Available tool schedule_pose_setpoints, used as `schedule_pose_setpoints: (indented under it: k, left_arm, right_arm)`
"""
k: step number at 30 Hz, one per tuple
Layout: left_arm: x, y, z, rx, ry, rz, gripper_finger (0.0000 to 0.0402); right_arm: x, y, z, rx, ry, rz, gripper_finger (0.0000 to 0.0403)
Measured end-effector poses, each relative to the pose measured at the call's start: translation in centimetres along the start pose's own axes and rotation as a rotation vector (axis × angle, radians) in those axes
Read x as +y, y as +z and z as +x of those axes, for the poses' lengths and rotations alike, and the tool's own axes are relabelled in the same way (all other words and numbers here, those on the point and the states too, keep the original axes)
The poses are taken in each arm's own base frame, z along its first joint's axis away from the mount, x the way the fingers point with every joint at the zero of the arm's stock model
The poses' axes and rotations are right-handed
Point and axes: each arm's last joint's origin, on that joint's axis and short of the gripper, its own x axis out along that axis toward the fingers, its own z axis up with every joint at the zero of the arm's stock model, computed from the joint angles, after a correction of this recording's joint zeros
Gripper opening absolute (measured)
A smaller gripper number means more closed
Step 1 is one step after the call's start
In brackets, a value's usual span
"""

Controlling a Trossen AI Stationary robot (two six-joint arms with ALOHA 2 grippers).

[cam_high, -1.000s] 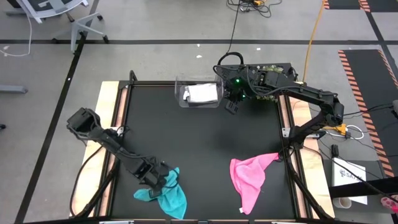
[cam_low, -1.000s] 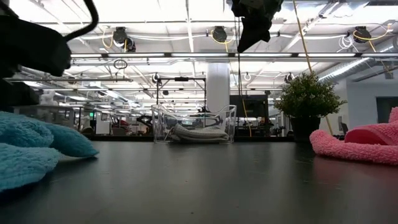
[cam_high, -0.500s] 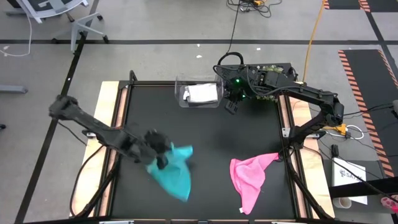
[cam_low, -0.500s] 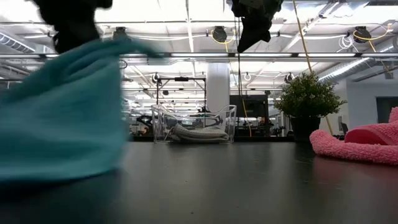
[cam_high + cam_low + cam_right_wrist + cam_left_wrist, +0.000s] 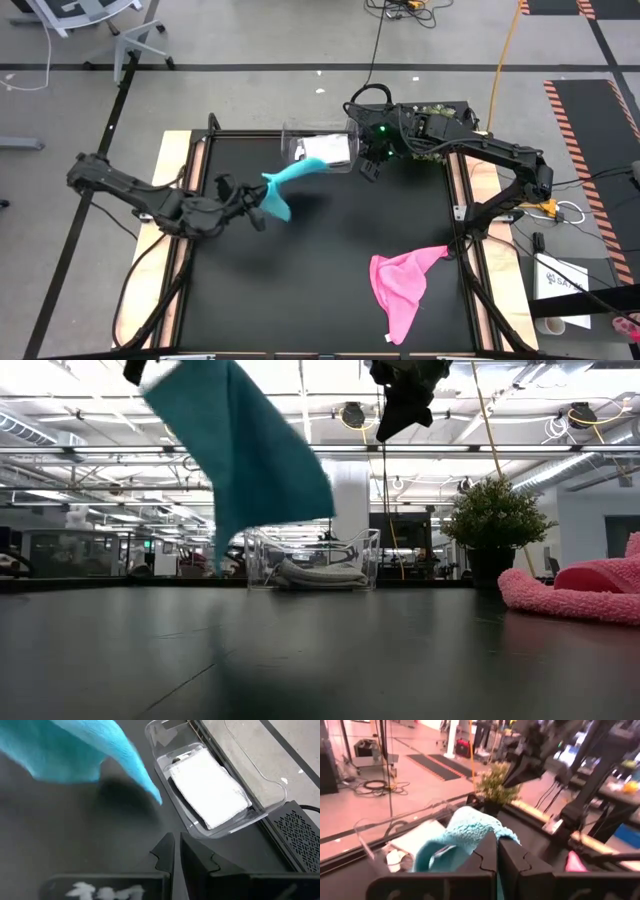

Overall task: Fold microfiber towels
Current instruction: Fold the light blue microfiber cloth

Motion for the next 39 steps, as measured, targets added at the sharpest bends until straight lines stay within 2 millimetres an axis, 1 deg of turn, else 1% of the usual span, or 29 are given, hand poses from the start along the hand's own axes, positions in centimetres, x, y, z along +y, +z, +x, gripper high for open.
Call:
schedule_pose_setpoints:
  k: [6, 11, 16, 18, 22, 24, 28, 30, 34, 37, 39]
  left_arm:
    - [-0.4, -1.3, 1.9, 0.052, 0.023, 0.011, 0.0001]
    - [-0.3, -2.1, 3.5, 0.030, 0.126, -0.002, 0.0001]
    - [0.3, -2.4, 5.2, 0.008, 0.224, -0.011, 0.0001]
    - [0.6, -2.6, 6.0, 0.020, 0.236, -0.021, 0.0001]
    - [0.6, -2.8, 7.4, 0.052, 0.190, -0.033, 0.0001]
    - [0.5, -2.9, 7.7, 0.067, 0.161, -0.022, 0.0001]
    - [0.4, -2.6, 7.6, 0.082, 0.104, -0.016, 0.0001]
    - [0.2, -2.4, 7.0, 0.130, -0.005, 0.044, 0.0001]
    - [-0.5, -1.5, 5.4, 0.197, -0.269, 0.078, 0.0001]
    - [-0.7, -0.7, 4.2, 0.195, -0.393, 0.084, 0.0001]
    - [-0.7, -0.3, 3.4, 0.196, -0.442, 0.080, 0.0001]
  right_arm:
    - [0.0, 0.0, 0.0, 0.000, 0.003, 0.004, 0.0022]
    - [0.7, 0.0, 0.0, -0.004, 0.045, 0.010, 0.0022]
    - [3.0, -0.2, -0.1, -0.010, 0.086, -0.053, 0.0019]
    - [4.2, -0.4, 0.3, -0.046, 0.096, -0.098, 0.0013]
    - [6.9, -1.5, 2.0, -0.118, 0.131, -0.239, 0.0002]
    - [8.0, -2.2, 3.1, -0.169, 0.161, -0.248, 0.0004]
    - [8.7, -4.0, 5.1, -0.179, 0.186, -0.206, 0.0006]
    - [8.6, -4.8, 5.9, -0.162, 0.186, -0.184, 0.0006]
    - [8.4, -6.4, 7.1, -0.102, 0.178, -0.140, 0.0006]
    - [8.3, -6.9, 7.4, -0.087, 0.177, -0.129, 0.0006]
    - [8.3, -7.0, 7.5, -0.082, 0.177, -0.133, 0.0006]
